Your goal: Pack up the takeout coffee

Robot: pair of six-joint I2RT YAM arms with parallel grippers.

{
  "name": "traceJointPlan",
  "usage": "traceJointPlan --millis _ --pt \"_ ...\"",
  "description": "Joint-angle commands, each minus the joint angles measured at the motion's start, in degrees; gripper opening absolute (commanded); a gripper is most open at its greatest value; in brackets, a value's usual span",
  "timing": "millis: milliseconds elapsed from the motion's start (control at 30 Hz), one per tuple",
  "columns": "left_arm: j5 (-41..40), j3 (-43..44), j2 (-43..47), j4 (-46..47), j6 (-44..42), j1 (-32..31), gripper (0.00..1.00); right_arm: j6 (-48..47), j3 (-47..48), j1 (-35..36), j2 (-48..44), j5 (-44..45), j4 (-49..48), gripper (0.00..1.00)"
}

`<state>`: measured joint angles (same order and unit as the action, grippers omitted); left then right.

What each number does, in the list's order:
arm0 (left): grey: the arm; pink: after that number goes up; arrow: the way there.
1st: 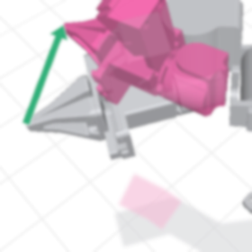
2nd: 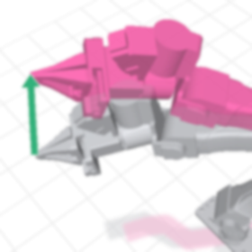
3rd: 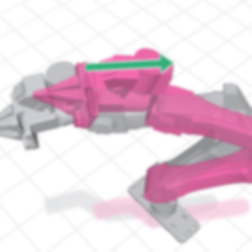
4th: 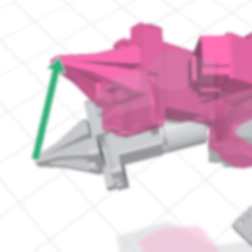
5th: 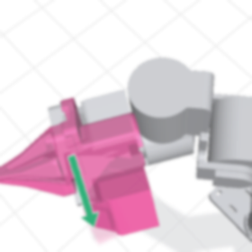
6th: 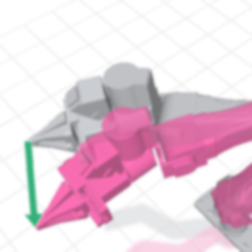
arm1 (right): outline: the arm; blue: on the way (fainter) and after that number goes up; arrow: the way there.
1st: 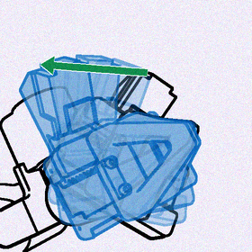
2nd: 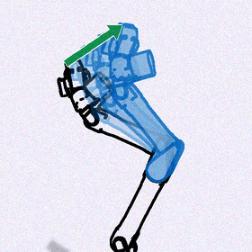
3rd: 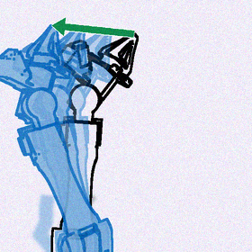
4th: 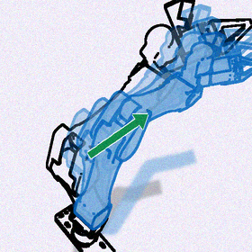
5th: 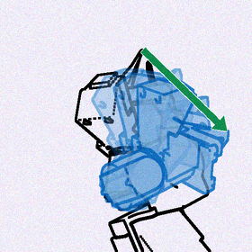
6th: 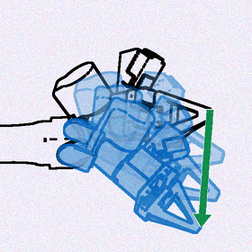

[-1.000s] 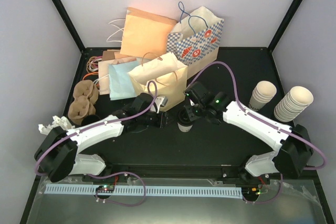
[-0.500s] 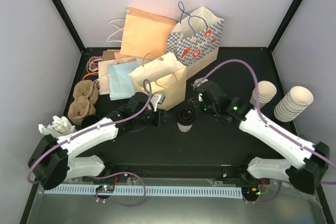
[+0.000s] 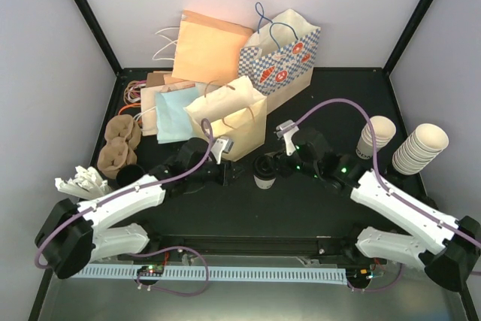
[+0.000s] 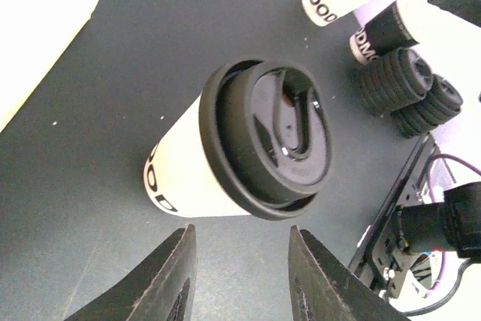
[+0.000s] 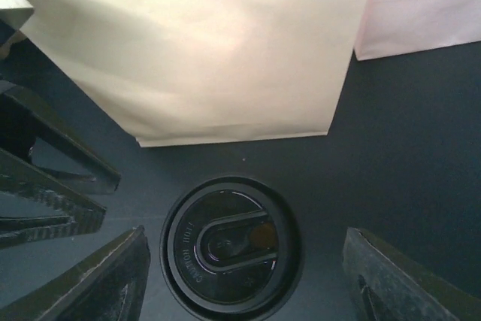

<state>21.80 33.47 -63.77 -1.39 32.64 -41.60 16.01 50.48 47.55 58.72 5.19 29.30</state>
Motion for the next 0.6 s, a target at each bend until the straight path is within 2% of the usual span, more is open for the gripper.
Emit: traceJointPlan --millis 0,100,167,267,433,567 --pt "-0.4 1.28 -2.94 1.09 0.2 -0.06 0.35 -2.37 3.13 0.3 4.21 -2.67 4.98 0.75" --pt "0.16 1.32 -3.91 1.96 0.57 -0.12 0.35 -2.17 3.59 0.43 6.29 -2.84 6.73 0.86" --pt "-0.23 1.45 -4.38 2.14 0.98 0.01 0.34 -2.09 4.24 0.55 7.41 -3.03 7.63 0.87" --pt "-0.49 2.03 -5.29 2.14 2.0 0.29 0.34 -2.12 6.19 1.33 9.95 -2.61 9.38 0.96" --pt "0.4 3.44 -7.07 2.36 1.91 0.54 0.34 -0.8 10.13 3.42 15.13 1.77 13.74 0.99" --pt "0.79 4.19 -8.06 2.38 1.66 0.72 0.34 0.22 12.02 3.93 18.48 3.19 15.49 0.93"
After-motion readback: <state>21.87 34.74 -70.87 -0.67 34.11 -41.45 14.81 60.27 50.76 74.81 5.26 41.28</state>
